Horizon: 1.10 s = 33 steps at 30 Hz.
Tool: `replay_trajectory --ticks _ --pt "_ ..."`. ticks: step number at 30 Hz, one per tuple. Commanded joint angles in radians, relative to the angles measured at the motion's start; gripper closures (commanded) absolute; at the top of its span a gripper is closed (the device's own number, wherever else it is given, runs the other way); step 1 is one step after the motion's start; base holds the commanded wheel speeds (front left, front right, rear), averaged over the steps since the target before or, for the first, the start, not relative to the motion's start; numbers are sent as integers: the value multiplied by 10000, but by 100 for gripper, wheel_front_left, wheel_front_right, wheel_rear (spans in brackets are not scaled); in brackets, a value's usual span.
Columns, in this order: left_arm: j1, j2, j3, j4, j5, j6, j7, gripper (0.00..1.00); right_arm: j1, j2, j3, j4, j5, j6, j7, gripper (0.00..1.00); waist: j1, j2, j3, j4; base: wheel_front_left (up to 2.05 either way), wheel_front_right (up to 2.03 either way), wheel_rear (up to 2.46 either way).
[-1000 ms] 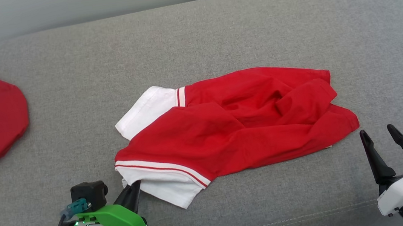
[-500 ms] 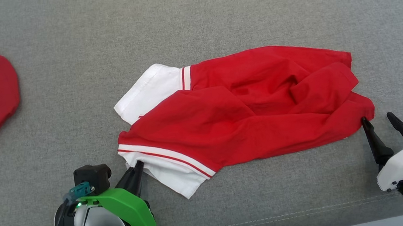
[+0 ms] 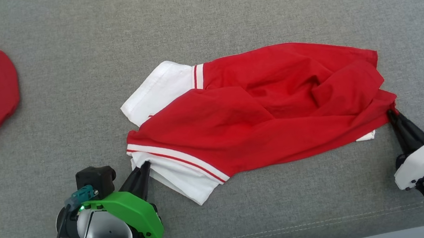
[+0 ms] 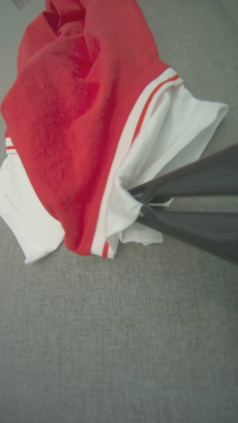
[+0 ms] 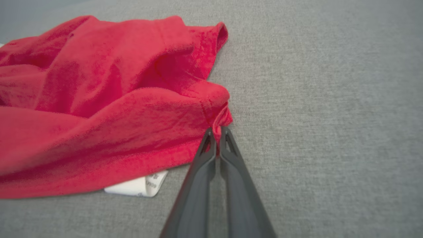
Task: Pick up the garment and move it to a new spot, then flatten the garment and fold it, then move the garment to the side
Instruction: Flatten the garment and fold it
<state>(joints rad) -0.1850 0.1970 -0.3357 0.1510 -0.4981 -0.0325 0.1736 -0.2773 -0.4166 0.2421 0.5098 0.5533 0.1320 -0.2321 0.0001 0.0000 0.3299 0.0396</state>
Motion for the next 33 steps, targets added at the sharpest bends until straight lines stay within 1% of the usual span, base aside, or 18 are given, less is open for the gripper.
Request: replay_trajectory --ticks 1,5,10,11,12,15,19,24,26,27,31,33 --pt "-170 19 40 -97 32 9 -111 100 118 -133 -193 -126 146 -23 -134 100 -1 0 -76 26 0 0 0" --pt "-2 183 166 -564 0 90 -163 100 455 -106 -746 -1166 482 -22 -294 100 -1 0 -262 -13 0 0 0" --pt "116 403 264 -1647 -129 98 38 100 733 -103 -1278 -3012 746 -20 -333 100 -1 0 -484 -105 0 0 0" --pt "116 403 264 -1647 -129 98 38 100 733 -103 -1278 -3012 746 -20 -333 100 -1 0 -484 -105 0 0 0" --pt "104 478 284 -1863 -135 82 108 100 727 -122 -1387 -3340 757 -20 -325 100 -1 0 -526 -122 0 0 0" --pt "-133 656 393 -2558 -157 90 249 100 479 -142 -1705 -4248 748 -20 -317 100 -1 0 -656 -146 0 0 0" --pt "-583 894 612 -3226 -259 29 456 100 -71 -157 -2048 -5083 612 -20 -75 100 -1 0 -878 -154 0 0 0" --pt "-1651 1005 982 -3906 -304 38 484 100 -1160 -244 -2239 -5687 415 -20 506 100 -1 0 -1151 -149 0 0 0" --pt "-2283 1071 1132 -4042 -185 67 490 100 -1730 -309 -2246 -5770 271 -20 744 100 -1 0 -1290 -156 0 0 0" --pt "-3025 1085 1312 -4112 -106 108 450 100 -2386 -427 -2204 -5779 142 -20 954 100 -1 0 -1386 -162 0 0 0" --pt "-4615 1143 1540 -3824 68 154 503 100 -3682 -649 -2024 -5553 -33 -20 1350 100 -1 0 -1569 -160 0 0 0" --pt "-5406 1109 1581 -3551 8 83 587 100 -4346 -804 -1907 -5425 -137 -20 1454 100 -1 0 -1652 -166 0 0 0"
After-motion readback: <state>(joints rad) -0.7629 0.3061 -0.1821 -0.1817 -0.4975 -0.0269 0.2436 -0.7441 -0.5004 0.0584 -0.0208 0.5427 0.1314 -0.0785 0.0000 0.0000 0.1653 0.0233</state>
